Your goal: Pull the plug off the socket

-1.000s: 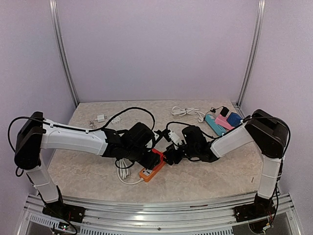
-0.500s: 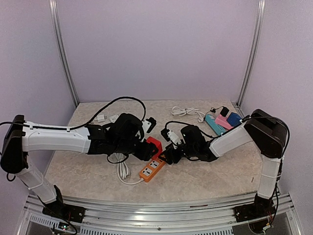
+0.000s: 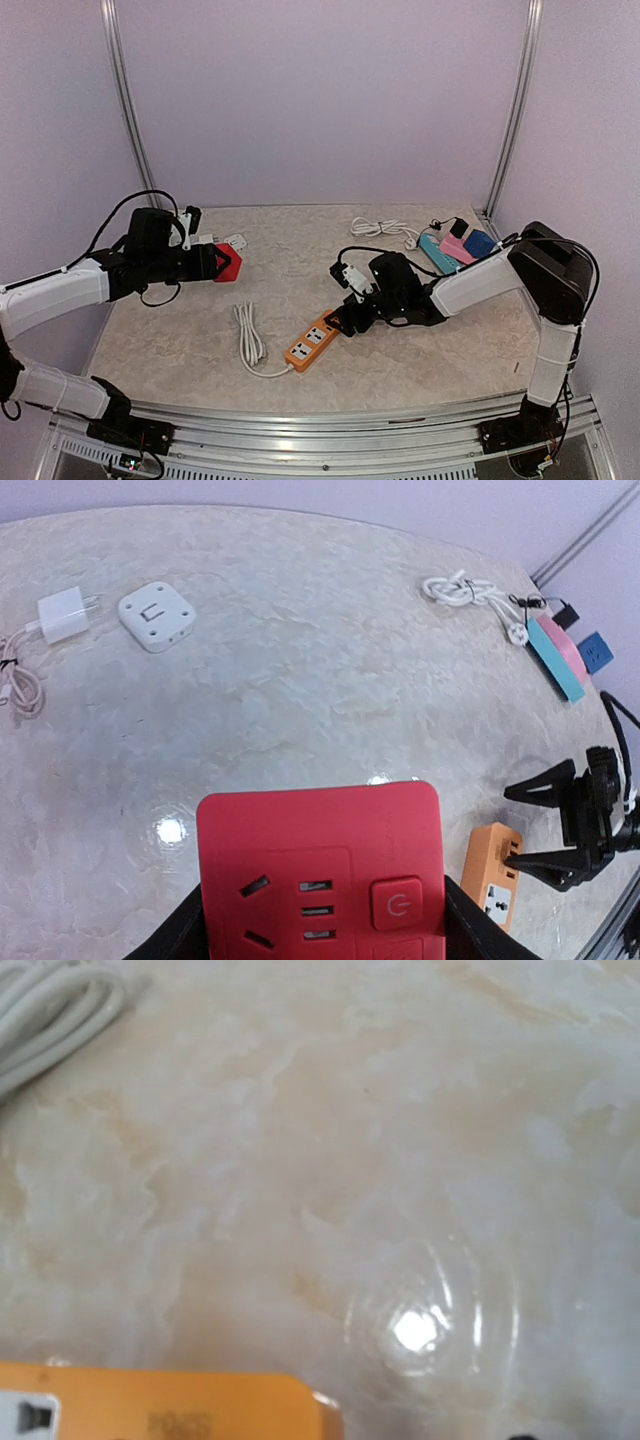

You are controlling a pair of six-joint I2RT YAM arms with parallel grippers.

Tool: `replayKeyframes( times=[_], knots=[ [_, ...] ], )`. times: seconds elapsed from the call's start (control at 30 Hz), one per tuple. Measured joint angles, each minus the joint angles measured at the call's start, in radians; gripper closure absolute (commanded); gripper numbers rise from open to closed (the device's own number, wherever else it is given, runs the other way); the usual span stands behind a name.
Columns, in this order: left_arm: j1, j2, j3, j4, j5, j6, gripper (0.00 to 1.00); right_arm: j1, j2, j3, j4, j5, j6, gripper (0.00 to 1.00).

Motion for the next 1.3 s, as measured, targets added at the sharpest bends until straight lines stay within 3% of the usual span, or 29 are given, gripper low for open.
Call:
replayKeyframes(
  times=[0.2, 0.47, 0.93, 1.3],
  knots=[
    [0.327, -0.004, -0.069, 0.069, 0.181, -0.074, 0.78, 0.0, -0.037, 0.038, -0.106, 0.02, -0.014, 0.19],
    [0.526, 0.143, -0.074, 0.218, 0.371, -0.17, 0.77, 0.0, -0.119, 0.053, -0.148, 0.025, -0.015, 0.19],
    [0.586, 0.401, -0.074, 0.331, 0.44, -0.24, 0.7, 0.0, -0.149, 0.014, -0.161, 0.028, -0.016, 0.19],
    [0.6, 0.422, -0.082, 0.352, 0.436, -0.263, 0.33, 0.0, -0.166, -0.034, -0.156, 0.004, 0.0, 0.2]
  ],
)
